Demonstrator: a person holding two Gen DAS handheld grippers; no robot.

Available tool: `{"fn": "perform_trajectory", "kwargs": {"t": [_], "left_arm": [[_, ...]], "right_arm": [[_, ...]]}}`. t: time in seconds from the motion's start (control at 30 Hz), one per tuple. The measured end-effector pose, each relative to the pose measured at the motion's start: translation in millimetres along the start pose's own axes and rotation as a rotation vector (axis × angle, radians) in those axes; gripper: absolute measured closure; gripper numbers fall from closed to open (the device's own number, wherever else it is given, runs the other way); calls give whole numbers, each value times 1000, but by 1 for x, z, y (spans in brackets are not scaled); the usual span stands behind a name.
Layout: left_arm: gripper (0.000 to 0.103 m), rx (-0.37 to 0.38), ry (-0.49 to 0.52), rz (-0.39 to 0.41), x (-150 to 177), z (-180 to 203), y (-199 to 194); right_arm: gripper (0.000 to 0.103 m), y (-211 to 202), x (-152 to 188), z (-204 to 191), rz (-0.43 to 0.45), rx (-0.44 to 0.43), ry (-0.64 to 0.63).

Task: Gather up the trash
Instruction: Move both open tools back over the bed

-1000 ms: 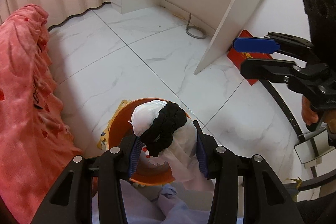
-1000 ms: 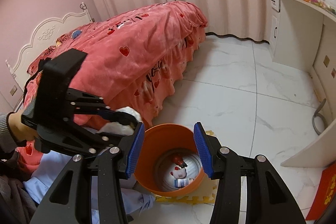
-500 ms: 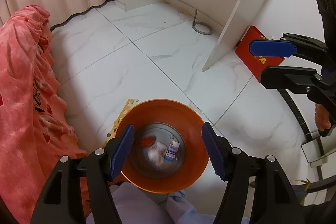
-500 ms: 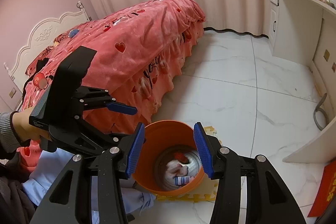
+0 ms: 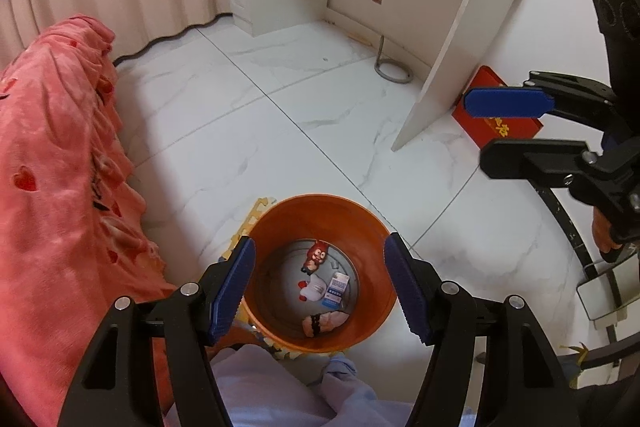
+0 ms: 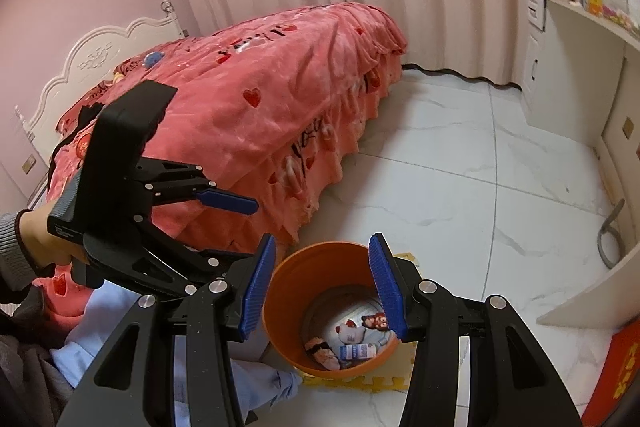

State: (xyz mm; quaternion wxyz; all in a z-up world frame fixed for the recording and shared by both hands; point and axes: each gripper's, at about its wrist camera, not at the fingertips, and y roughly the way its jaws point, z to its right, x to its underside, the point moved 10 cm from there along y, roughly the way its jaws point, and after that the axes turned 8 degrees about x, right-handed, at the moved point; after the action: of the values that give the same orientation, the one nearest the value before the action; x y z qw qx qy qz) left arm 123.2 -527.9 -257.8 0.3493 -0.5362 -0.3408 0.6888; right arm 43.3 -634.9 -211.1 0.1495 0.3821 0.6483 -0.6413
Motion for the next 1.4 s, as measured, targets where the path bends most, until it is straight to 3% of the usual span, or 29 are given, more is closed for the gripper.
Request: {"fn": "perform_trajectory", "kwargs": {"t": [0.07,0.27,0.37,0.43,0.7,1.03,1.4], "left_arm": [[27,-21,0,21,2,-1,-15],[27,-80,-25,79,17,-8,-65],[25,-124,-49,104,28,-16,-93],[18,-161,-63,121,39,-21,-113],[18,-263,-173,179,93,-39,-181],[18,-416,-385,224,188,-70,-264],[18,-588,-608,241,323,-106,-355]], "right_arm": [[54,-3,-5,-12,8,-10,-20],[54,-8,-26,-59,30,-63,-95],[54,-8,-37,-92,44,-104,-142],[54,-8,-45,-120,52,-138,-179],[54,-11,-64,-224,73,-266,-320],[54,-7,-66,-371,65,-452,-490],[51,-4,-42,-525,33,-620,-670]]}}
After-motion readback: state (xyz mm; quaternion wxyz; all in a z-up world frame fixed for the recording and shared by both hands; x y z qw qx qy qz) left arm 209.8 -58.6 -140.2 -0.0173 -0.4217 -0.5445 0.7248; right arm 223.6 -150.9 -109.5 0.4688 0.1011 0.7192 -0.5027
